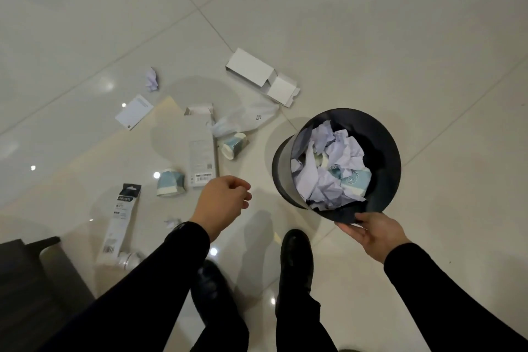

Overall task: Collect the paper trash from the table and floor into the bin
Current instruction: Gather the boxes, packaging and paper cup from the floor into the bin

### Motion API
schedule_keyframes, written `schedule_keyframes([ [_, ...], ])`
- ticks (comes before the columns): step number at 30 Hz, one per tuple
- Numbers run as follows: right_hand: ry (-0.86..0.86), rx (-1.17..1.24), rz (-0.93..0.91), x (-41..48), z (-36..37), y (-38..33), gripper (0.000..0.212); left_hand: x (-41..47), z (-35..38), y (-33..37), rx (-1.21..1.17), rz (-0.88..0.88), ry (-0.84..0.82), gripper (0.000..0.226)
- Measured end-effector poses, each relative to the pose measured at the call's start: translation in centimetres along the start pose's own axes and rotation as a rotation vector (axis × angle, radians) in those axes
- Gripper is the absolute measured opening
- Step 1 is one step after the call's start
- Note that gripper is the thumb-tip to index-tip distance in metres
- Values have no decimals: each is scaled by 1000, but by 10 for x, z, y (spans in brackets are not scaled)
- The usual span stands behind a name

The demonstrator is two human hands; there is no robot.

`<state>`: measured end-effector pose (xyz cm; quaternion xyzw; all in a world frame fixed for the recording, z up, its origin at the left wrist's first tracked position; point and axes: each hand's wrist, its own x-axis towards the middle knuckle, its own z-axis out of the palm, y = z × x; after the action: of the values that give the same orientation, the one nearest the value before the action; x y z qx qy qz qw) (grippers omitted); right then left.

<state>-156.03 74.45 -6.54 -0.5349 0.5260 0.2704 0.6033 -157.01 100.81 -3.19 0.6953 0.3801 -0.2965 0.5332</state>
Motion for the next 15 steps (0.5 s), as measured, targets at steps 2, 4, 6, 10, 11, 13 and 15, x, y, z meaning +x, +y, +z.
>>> schedule_keyframes([
  [2,45,-25,7,-5,7,8,21,-9,-11,-1,-37,-2,3,22],
  [4,65,-11,83,-21,28,19,6,-18,-29,-2,-95,4,19,23],
  [6,-78,31,127,-52,71,30,5,-26,-54,-5,-170,9,58,23],
  [10,-311,-95,-20,-111,180,56,23,-46,-122,-30,-247,1,166,22],
  [11,-353,-145,-25,-124,205,59,24,-51,-142,-42,-261,-6,202,22],
  [13,-461,-319,-51,-143,246,66,21,-59,-180,-70,-295,-38,288,22],
  [15,-505,-472,-76,-155,274,72,30,-62,-211,-102,-322,-100,366,23],
])
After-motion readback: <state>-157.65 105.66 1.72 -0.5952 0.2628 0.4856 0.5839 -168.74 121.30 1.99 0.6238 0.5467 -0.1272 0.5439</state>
